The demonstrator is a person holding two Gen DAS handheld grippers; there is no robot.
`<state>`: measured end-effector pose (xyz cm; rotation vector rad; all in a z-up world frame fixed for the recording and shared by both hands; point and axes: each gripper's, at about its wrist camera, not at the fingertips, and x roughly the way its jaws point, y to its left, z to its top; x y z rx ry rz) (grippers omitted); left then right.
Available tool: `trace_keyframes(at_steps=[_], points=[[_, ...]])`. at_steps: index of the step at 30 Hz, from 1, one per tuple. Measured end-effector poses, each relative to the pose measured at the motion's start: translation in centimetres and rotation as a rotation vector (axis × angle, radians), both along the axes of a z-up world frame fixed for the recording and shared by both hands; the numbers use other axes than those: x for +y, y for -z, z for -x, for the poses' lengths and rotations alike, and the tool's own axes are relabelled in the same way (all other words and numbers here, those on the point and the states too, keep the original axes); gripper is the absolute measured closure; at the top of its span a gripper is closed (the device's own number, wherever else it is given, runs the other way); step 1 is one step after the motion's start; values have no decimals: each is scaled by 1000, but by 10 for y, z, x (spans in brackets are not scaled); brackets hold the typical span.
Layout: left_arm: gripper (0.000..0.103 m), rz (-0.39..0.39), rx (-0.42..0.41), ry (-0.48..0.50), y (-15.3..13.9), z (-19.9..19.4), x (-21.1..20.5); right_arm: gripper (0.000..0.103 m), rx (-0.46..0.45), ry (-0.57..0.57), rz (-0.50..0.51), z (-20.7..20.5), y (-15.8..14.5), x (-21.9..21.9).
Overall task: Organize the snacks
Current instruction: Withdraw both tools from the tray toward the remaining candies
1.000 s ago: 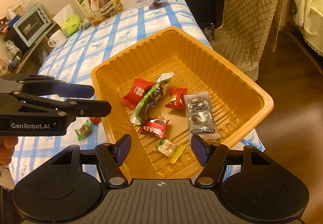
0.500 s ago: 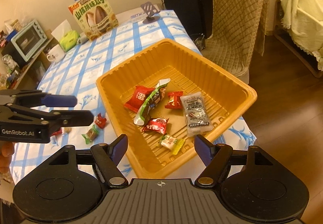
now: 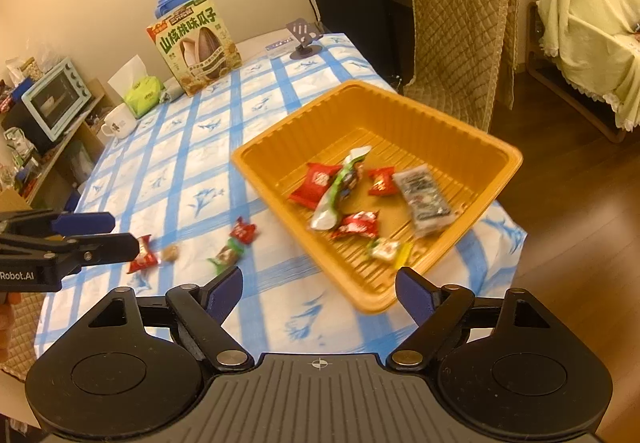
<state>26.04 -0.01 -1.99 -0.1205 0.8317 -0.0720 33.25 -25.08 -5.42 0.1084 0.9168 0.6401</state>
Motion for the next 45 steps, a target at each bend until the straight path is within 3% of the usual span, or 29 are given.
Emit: trace_keyframes(at_steps=[12,28,45], points=[[35,-3,18,-61,7,64,63,19,29,-12,0,51,10,59],[35,-2,27,-105,18,117,119,19,11,-61,35,99,19,136],[35,8,36,-249,24,143,139,19,9,-143,62,100,29,160]])
